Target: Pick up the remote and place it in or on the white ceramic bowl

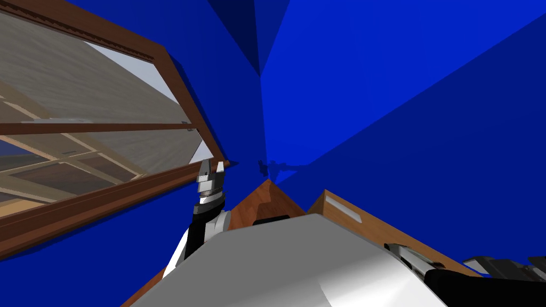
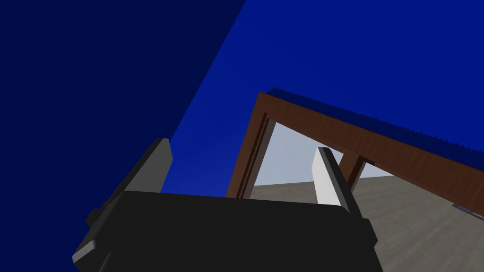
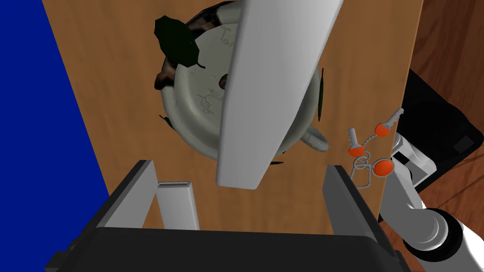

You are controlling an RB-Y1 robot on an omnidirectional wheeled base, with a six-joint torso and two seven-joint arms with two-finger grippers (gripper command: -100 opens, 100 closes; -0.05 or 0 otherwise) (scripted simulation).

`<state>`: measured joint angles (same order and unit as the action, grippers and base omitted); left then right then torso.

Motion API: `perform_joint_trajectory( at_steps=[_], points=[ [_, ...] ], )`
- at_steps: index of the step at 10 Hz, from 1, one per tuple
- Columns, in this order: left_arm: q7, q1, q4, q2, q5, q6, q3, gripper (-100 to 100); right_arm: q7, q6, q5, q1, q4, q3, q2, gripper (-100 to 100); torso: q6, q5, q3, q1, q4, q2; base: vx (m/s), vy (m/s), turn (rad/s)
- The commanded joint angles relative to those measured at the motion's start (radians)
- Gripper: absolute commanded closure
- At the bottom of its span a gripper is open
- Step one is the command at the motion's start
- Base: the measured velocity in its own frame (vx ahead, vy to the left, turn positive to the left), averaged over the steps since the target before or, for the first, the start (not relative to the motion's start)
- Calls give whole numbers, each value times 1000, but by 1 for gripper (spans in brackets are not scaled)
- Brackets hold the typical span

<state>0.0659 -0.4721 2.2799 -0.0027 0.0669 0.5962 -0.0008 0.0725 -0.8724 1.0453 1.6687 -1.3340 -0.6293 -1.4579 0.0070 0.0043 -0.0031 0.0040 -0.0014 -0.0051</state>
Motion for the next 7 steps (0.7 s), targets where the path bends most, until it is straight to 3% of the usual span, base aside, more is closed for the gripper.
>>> perform_joint_trajectory(
  at_steps=[1,2,3,4,7],
  points=[
    [0,0,0,0,0,0,0,0,-4,-23,-6,25,-1,-44,-11,-100,0,0,0,0,0,0,-34,13,-29],
    [0,0,0,0,0,0,0,0,-3,-37,-10,39,2,-69,-17,-100,0,0,0,0,0,0,-30,11,-30],
    [0,0,0,0,0,0,0,0,-5,-26,-5,36,-6,-57,-9,-100,0,0,0,0,0,0,-12,6,-5],
    [0,0,0,0,0,0,0,0,-6,-27,-5,37,-7,-60,-10,0,0,0,0,-1,0,-1,0,0,0],
    [0,0,0,0,0,0,0,0,-6,-27,-5,37,-7,-60,-10,0,0,0,-1,-1,0,-2,0,0,0]
  ],
)
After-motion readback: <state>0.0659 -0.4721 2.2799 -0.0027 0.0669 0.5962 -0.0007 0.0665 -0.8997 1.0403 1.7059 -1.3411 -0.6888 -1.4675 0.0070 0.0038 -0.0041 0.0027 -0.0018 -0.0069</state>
